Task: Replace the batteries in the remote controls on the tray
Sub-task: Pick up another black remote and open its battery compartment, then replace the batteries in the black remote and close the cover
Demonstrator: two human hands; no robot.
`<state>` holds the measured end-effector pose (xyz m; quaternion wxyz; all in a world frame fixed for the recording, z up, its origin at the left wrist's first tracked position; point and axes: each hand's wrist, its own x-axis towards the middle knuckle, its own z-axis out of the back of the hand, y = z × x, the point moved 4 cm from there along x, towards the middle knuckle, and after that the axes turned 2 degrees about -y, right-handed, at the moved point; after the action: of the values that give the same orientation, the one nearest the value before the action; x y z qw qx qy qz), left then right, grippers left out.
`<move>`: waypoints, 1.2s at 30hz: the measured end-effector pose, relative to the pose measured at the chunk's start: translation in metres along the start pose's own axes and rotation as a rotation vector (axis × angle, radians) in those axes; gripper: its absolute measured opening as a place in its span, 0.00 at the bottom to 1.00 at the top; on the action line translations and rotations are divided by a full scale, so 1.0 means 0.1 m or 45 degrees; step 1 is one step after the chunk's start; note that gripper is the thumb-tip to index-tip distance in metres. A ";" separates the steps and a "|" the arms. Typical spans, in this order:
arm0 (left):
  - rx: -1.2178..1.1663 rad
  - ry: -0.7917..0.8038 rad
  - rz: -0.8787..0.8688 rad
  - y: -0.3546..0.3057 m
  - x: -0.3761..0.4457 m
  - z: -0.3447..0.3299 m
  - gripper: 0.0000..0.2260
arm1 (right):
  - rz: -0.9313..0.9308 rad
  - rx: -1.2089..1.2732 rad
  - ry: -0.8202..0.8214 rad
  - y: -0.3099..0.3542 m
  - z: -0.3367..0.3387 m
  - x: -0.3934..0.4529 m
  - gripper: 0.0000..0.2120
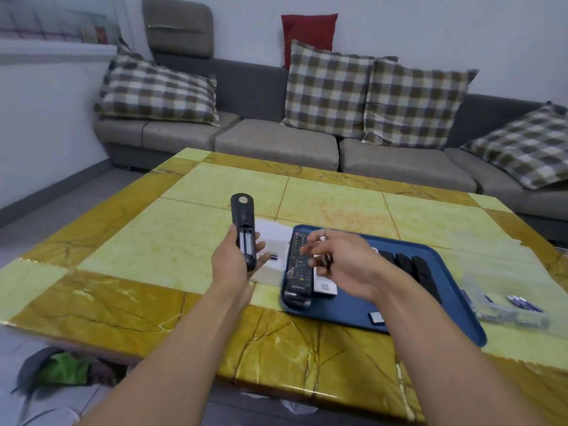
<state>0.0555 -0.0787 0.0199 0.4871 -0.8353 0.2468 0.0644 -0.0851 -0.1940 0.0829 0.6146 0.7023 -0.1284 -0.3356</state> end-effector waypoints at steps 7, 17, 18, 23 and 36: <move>-0.071 -0.350 -0.070 -0.09 0.13 0.38 0.15 | 0.314 -1.319 0.088 0.20 -0.72 0.63 0.17; -0.016 -0.289 -0.124 -0.13 0.15 0.31 0.14 | 0.468 -1.817 0.292 -0.24 -0.93 1.12 0.17; -0.001 -0.263 -0.128 -0.13 0.15 0.30 0.15 | 0.480 -1.827 0.290 -0.23 -0.92 1.13 0.16; 0.022 -0.156 -0.120 -0.08 0.12 0.23 0.17 | 0.566 -1.668 0.202 -0.14 -0.77 1.06 0.14; 0.250 0.346 0.048 0.74 -0.58 -0.76 0.21 | 0.616 -1.262 -0.667 -0.12 1.30 0.18 0.13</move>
<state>-0.0402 -0.1526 0.0218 0.5271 -0.7800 0.3311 -0.0645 -0.1557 -0.3032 0.0633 0.8749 0.1777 -0.2599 -0.3679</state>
